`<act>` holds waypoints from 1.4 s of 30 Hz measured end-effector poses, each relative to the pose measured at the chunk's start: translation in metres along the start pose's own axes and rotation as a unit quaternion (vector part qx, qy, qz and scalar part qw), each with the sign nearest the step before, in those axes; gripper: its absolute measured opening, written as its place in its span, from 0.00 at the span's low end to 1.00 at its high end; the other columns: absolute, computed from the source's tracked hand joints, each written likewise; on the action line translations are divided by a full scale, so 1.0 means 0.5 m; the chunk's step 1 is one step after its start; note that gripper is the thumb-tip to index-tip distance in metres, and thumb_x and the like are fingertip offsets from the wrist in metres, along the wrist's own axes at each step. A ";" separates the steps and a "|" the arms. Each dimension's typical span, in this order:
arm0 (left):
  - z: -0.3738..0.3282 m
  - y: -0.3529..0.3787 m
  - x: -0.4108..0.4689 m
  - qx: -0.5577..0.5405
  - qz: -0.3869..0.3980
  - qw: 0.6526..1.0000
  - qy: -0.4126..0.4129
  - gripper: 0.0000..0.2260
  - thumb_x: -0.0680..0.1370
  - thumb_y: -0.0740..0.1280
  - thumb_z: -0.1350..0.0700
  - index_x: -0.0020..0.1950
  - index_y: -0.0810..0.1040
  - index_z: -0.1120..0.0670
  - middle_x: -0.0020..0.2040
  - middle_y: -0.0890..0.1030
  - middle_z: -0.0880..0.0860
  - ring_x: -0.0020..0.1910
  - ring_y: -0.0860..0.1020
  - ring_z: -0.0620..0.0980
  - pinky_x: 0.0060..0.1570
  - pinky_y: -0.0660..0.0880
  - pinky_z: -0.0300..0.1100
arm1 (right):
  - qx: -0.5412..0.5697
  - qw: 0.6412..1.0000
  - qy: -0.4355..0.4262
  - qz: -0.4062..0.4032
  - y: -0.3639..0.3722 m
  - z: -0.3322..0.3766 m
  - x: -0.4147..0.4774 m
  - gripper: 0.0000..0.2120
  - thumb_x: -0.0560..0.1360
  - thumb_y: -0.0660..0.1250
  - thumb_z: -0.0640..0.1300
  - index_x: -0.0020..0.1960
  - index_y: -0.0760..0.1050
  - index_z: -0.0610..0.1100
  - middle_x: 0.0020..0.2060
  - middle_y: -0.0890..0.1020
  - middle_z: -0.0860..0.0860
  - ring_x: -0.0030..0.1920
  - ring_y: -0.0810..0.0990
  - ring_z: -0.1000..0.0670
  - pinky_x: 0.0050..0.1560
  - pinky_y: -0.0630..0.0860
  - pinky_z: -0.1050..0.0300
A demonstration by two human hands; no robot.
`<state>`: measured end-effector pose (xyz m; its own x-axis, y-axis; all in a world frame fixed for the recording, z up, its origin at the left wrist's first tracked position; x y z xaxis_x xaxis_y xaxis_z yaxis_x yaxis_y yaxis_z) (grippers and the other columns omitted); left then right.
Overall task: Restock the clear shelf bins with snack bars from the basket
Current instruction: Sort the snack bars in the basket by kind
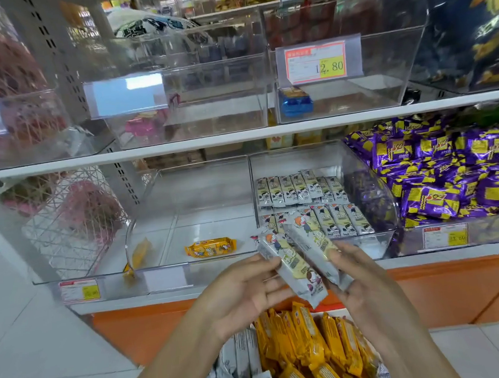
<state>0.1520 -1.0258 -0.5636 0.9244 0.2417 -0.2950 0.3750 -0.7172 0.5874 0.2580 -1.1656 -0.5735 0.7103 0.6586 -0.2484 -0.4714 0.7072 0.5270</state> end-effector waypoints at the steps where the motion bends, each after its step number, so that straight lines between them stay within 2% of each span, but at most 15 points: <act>1: -0.002 0.008 0.007 0.007 0.006 1.000 -0.003 0.21 0.70 0.68 0.64 0.62 0.74 0.64 0.62 0.76 0.66 0.62 0.75 0.64 0.60 0.73 0.57 | -0.040 0.999 -0.011 -0.004 0.000 0.000 -0.001 0.14 0.67 0.69 0.43 0.52 0.78 0.43 0.46 0.85 0.49 0.45 0.84 0.51 0.47 0.78 0.53; 4: -0.006 0.028 0.029 0.011 0.017 1.000 -0.007 0.19 0.71 0.66 0.63 0.62 0.73 0.64 0.61 0.77 0.66 0.60 0.77 0.62 0.61 0.73 0.56 | -0.134 0.990 -0.046 -0.025 -0.003 -0.002 0.005 0.14 0.68 0.70 0.49 0.53 0.79 0.48 0.46 0.85 0.53 0.48 0.84 0.53 0.52 0.76 0.52; 8: -0.016 0.041 0.053 0.029 0.028 0.999 -0.002 0.16 0.71 0.66 0.62 0.59 0.75 0.63 0.61 0.77 0.66 0.59 0.78 0.61 0.61 0.73 0.56 | -0.276 0.947 -0.146 -0.075 -0.016 0.014 0.009 0.08 0.71 0.70 0.52 0.50 0.79 0.54 0.50 0.82 0.58 0.49 0.79 0.64 0.43 0.72 0.70; 11: -0.022 0.048 0.072 0.035 0.026 0.999 -0.005 0.18 0.71 0.66 0.62 0.60 0.74 0.65 0.63 0.75 0.68 0.61 0.76 0.63 0.60 0.73 0.55 | -0.392 0.903 -0.172 -0.044 -0.011 0.027 0.005 0.24 0.64 0.67 0.65 0.58 0.72 0.60 0.54 0.76 0.65 0.52 0.75 0.67 0.44 0.69 0.74; 13: -0.027 0.053 0.085 0.048 0.026 0.999 0.000 0.20 0.72 0.66 0.61 0.62 0.72 0.66 0.64 0.73 0.69 0.63 0.74 0.64 0.60 0.73 0.54 | -0.516 0.837 -0.178 -0.039 -0.003 0.031 0.011 0.41 0.61 0.65 0.72 0.71 0.63 0.60 0.59 0.72 0.63 0.60 0.70 0.64 0.55 0.67 0.70; 16: -0.043 0.073 0.104 0.066 0.039 0.997 0.015 0.13 0.75 0.66 0.62 0.57 0.76 0.65 0.55 0.80 0.64 0.52 0.81 0.58 0.54 0.77 0.47 | -0.619 0.753 -0.215 -0.057 0.014 0.048 0.030 0.45 0.69 0.66 0.66 0.78 0.50 0.52 0.68 0.64 0.56 0.69 0.59 0.55 0.65 0.62 0.60; 18: -0.064 0.084 0.116 0.073 0.027 0.996 0.032 0.10 0.74 0.65 0.62 0.55 0.77 0.63 0.48 0.83 0.60 0.45 0.82 0.53 0.49 0.79 0.42 | -0.614 0.747 -0.246 -0.059 0.024 0.069 0.052 0.40 0.74 0.66 0.59 0.78 0.50 0.51 0.65 0.66 0.52 0.67 0.63 0.51 0.61 0.66 0.57; 20: -0.094 0.093 0.129 0.142 -0.014 0.987 0.075 0.11 0.76 0.64 0.62 0.57 0.78 0.63 0.51 0.83 0.59 0.48 0.82 0.51 0.53 0.79 0.42 | -0.607 0.737 -0.288 -0.077 0.034 0.102 0.087 0.35 0.75 0.66 0.54 0.77 0.55 0.53 0.59 0.69 0.48 0.60 0.68 0.48 0.53 0.69 0.54; 22: -0.127 0.079 0.142 0.342 -0.132 0.918 0.151 0.12 0.78 0.65 0.60 0.61 0.77 0.58 0.57 0.82 0.55 0.54 0.80 0.48 0.59 0.74 0.39 | -0.633 0.698 -0.316 -0.111 0.037 0.135 0.139 0.29 0.76 0.63 0.52 0.75 0.60 0.55 0.59 0.69 0.45 0.59 0.70 0.45 0.52 0.70 0.52; 24: -0.152 0.050 0.151 0.524 -0.264 0.778 0.224 0.15 0.79 0.64 0.58 0.67 0.74 0.55 0.64 0.77 0.53 0.60 0.76 0.48 0.56 0.67 0.31 | -0.688 0.646 -0.296 -0.148 0.035 0.158 0.204 0.25 0.78 0.59 0.52 0.74 0.61 0.53 0.65 0.67 0.41 0.62 0.67 0.40 0.58 0.69 0.49; 26: -0.156 0.018 0.159 0.603 -0.309 0.698 0.232 0.20 0.80 0.62 0.57 0.72 0.67 0.56 0.69 0.72 0.53 0.66 0.71 0.51 0.55 0.63 0.30 | -0.755 0.578 -0.253 -0.177 0.032 0.168 0.270 0.23 0.80 0.56 0.51 0.74 0.62 0.50 0.69 0.63 0.40 0.65 0.64 0.37 0.59 0.70 0.47; 29: -0.134 -0.028 0.178 0.643 -0.291 0.689 0.163 0.23 0.81 0.60 0.55 0.75 0.59 0.58 0.74 0.65 0.56 0.71 0.66 0.55 0.64 0.63 0.38 | -0.836 0.486 -0.179 -0.182 0.028 0.161 0.360 0.21 0.81 0.52 0.51 0.73 0.62 0.48 0.69 0.64 0.42 0.65 0.64 0.37 0.57 0.69 0.49; 33: -0.110 -0.058 0.199 0.626 -0.247 0.718 0.180 0.15 0.83 0.55 0.55 0.69 0.66 0.55 0.55 0.78 0.55 0.46 0.76 0.50 0.41 0.69 0.37 | -0.877 0.420 -0.154 -0.177 0.014 0.135 0.435 0.20 0.82 0.49 0.50 0.72 0.62 0.45 0.69 0.65 0.40 0.66 0.63 0.38 0.61 0.67 0.50; 38: -0.095 -0.074 0.206 0.615 -0.225 0.723 0.220 0.18 0.83 0.52 0.55 0.74 0.60 0.53 0.37 0.74 0.49 0.34 0.72 0.45 0.31 0.66 0.40 | -0.852 0.490 -0.140 -0.118 -0.012 0.089 0.497 0.20 0.82 0.49 0.43 0.73 0.61 0.43 0.71 0.63 0.40 0.68 0.62 0.37 0.67 0.65 0.45; 42: -0.093 -0.080 0.212 0.612 -0.222 0.727 0.219 0.21 0.83 0.51 0.54 0.77 0.55 0.52 0.35 0.75 0.52 0.32 0.73 0.46 0.30 0.67 0.40 | -0.792 0.596 -0.111 -0.076 -0.023 0.077 0.524 0.24 0.83 0.43 0.49 0.78 0.50 0.43 0.77 0.50 0.42 0.77 0.46 0.43 0.76 0.44 0.45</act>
<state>0.2383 -0.9408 -0.5833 0.7652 0.6194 0.1757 0.5486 -0.4844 -0.6814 0.4695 -1.0113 -0.6132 0.7770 0.6294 0.0104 -0.1697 0.2253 -0.9594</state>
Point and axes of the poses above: each hand's wrist, its own x-axis towards the middle knuckle, its own y-axis out of the palm, z = x × y, the point moved 2 cm from there along x, towards the middle knuckle
